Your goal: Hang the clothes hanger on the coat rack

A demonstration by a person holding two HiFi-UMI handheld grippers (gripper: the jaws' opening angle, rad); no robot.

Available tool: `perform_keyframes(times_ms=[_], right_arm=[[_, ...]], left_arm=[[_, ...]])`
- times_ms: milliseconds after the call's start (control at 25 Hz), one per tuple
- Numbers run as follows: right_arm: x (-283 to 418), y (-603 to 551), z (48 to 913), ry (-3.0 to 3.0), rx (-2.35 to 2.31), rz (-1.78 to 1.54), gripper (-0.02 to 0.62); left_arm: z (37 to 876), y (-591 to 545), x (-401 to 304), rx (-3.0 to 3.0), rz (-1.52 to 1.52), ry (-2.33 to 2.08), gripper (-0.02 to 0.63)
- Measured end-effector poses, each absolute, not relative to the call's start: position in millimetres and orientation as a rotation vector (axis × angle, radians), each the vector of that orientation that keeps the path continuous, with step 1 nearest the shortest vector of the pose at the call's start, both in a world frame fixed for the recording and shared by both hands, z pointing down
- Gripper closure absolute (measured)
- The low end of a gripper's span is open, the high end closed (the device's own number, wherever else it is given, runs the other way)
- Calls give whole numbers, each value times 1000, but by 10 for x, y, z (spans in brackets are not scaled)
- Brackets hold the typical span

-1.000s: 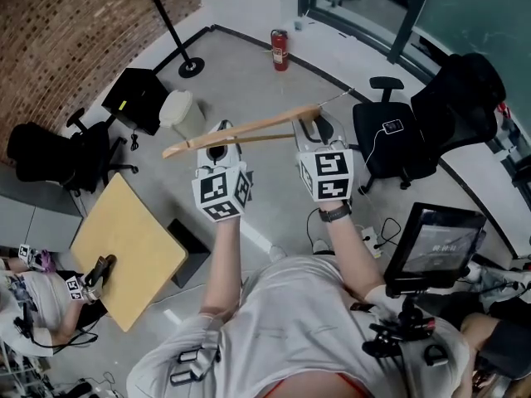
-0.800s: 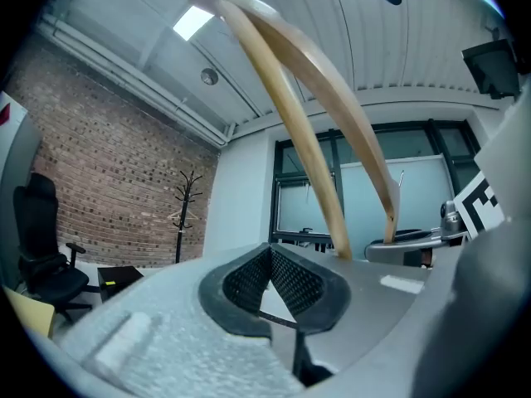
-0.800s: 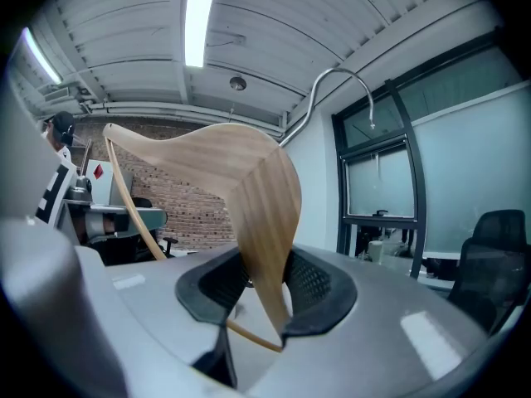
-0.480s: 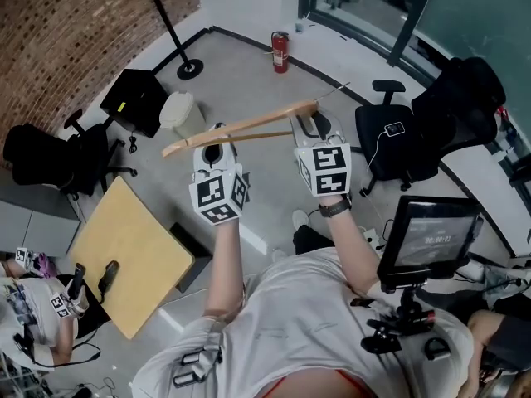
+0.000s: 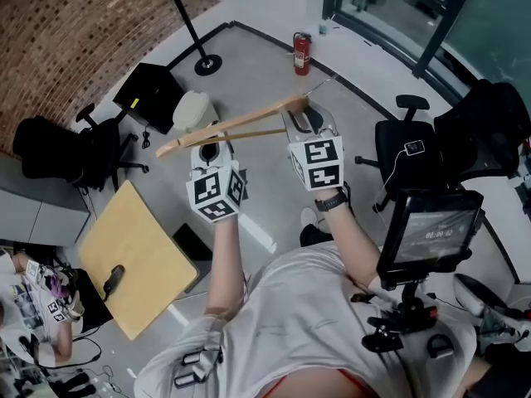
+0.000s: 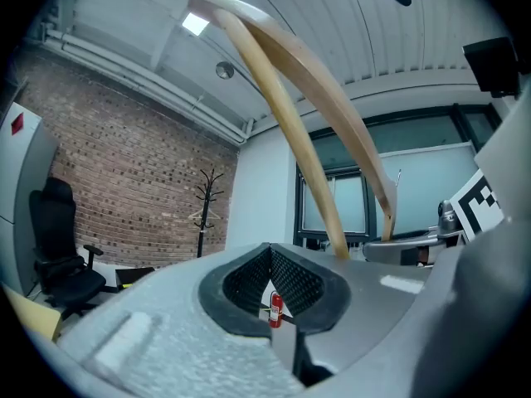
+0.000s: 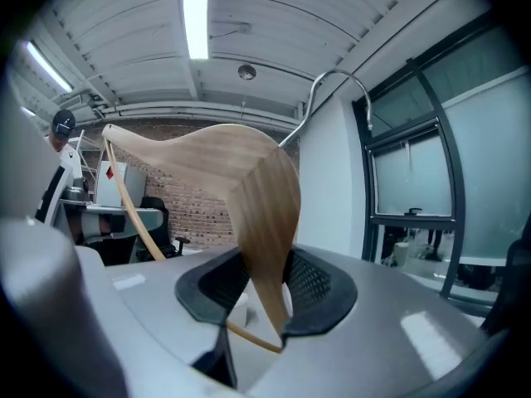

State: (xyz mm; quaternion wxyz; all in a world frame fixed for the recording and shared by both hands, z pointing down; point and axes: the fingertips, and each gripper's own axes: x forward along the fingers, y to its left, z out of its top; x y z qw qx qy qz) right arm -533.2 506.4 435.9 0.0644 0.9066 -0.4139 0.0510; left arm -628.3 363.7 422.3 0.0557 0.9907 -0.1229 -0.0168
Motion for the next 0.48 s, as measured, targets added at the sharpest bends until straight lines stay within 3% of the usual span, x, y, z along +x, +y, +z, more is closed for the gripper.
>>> perform_keyframes(times_ms=[480], right_arm=[[-3815, 4862, 4247, -1363, 2733, 78, 469]], left_arm=[[4186, 3483, -4913, 3006, -76, -493, 606]])
